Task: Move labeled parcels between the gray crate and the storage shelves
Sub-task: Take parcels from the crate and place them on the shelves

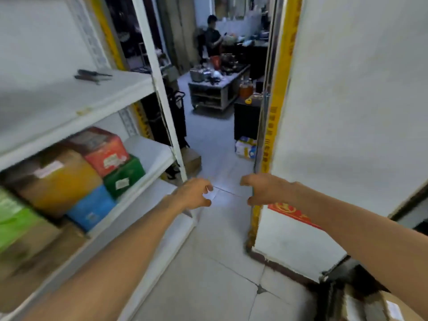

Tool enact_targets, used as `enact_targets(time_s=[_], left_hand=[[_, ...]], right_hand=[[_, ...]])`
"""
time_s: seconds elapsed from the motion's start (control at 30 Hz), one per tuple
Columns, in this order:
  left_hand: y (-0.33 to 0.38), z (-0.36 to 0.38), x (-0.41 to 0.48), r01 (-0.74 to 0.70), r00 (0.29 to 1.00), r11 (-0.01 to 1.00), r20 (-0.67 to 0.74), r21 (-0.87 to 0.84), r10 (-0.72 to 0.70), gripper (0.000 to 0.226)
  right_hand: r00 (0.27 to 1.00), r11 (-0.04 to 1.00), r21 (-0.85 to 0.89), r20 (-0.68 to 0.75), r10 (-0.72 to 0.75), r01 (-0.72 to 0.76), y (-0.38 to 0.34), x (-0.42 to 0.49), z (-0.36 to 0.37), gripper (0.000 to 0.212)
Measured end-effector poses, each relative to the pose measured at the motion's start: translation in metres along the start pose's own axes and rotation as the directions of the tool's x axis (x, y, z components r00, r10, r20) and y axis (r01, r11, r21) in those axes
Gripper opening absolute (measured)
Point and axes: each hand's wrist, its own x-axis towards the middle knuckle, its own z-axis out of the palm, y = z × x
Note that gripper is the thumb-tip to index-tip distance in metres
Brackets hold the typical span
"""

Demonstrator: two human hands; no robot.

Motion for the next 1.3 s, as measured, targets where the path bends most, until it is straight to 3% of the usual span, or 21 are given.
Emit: enact_targets(time_s=[0.17, 0.27, 0.47, 0.77, 1.0, 1.3], left_hand=[[-0.077, -0.016, -0.101, 0.243, 0.967, 0.970, -0.081, 0.013, -0.242, 0.043], [-0.116, -0.022, -0.173, 0.412, 0.900, 0.910, -0.130, -0.049, -0.415, 0.041], [-0.147, -0.017, -0.292, 0.672, 0.676, 0.719, -0.251, -0.175, -0.693, 0.043], [-0.149, 0.016, -0.391, 0.805, 0.408, 0.477, -0.255, -0.352, -0.876, 0.047], [-0.186, -0.001, -0.424, 0.827, 0.402, 0.482, -0.293, -0.291, -0.867, 0.049], [-0.276, -0.046, -0.456, 0.800, 0.526, 0.589, -0.342, -0.112, -0.779, 0.050]], right_hand=[[0.962, 0.962, -0.044, 0.053, -0.268, 0.270, -0.110, 0.047, 0.000, 0.060], [0.902, 0.902, -0.065, 0.111, -0.418, 0.426, -0.179, 0.066, 0.000, 0.064], [0.682, 0.677, -0.099, 0.180, -0.709, 0.730, -0.302, 0.064, 0.012, 0.059], [0.448, 0.441, -0.082, 0.237, -0.862, 0.894, -0.399, 0.029, 0.064, 0.057], [0.441, 0.435, -0.076, 0.192, -0.877, 0.897, -0.443, 0.026, 0.069, 0.049], [0.608, 0.593, -0.157, 0.079, -0.790, 0.790, -0.509, 0.045, 0.062, 0.041]])
